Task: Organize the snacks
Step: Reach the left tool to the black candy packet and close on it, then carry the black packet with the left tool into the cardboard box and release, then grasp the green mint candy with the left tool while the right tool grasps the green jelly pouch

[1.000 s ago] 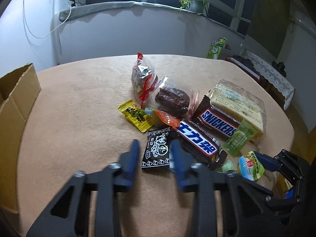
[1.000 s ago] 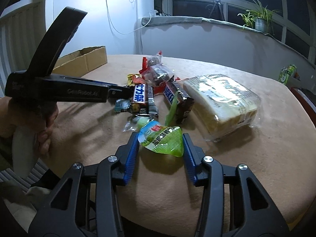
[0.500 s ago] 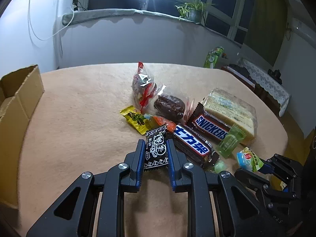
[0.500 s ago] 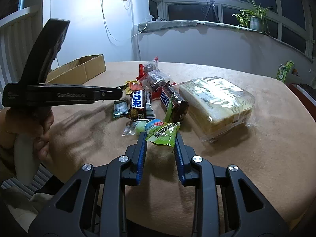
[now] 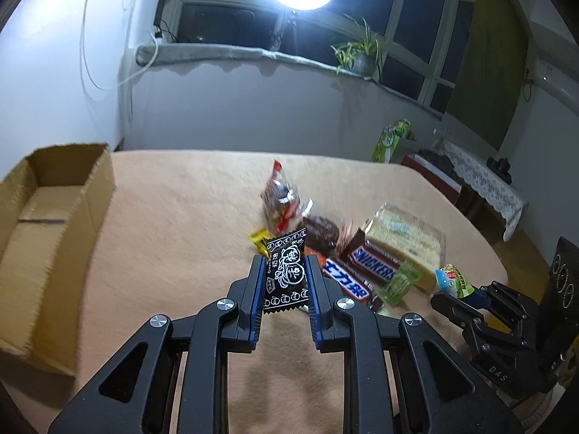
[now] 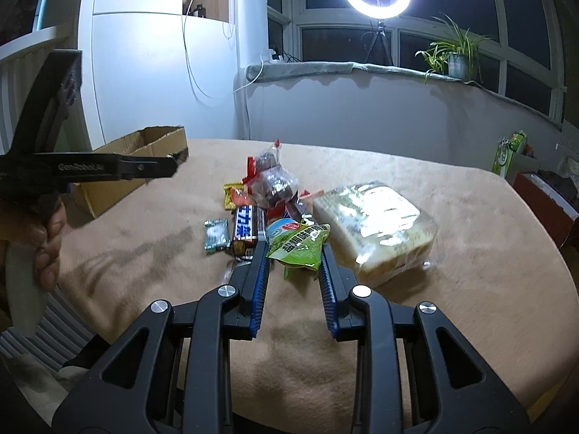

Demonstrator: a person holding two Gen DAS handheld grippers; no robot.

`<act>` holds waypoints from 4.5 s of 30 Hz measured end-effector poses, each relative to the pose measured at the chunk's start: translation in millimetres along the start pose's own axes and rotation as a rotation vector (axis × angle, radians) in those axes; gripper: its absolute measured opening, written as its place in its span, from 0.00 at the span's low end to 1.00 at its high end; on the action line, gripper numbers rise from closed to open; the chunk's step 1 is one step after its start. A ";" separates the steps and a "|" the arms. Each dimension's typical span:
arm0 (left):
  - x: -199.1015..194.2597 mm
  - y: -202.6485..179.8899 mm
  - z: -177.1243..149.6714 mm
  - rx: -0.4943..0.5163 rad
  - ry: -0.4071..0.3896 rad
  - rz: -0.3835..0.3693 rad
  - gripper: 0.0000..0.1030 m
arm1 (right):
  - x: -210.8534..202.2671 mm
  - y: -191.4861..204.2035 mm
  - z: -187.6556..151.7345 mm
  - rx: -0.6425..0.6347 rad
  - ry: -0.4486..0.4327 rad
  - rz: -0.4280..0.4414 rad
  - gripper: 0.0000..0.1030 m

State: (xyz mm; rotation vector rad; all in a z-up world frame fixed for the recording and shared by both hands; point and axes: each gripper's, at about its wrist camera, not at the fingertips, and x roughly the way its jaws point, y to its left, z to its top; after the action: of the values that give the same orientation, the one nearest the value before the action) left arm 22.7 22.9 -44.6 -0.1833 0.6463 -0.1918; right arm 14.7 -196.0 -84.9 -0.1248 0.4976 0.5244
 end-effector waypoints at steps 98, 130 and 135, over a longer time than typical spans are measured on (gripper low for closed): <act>31.1 -26.6 -22.2 0.104 0.116 0.063 0.74 | 16.4 11.8 -4.4 0.045 0.060 0.077 0.63; 69.9 -30.2 -30.0 0.133 0.167 -0.033 0.38 | 39.3 -20.1 -7.0 0.140 0.072 0.092 0.06; 60.4 -28.0 -28.6 0.114 0.148 -0.037 0.38 | 28.3 -22.8 -3.2 0.148 0.045 0.084 0.06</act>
State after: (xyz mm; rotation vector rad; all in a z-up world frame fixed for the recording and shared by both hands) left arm 49.1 -21.4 -95.5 -0.0716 0.7770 -0.2790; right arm 46.1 -203.7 -101.7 0.0257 0.5852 0.5662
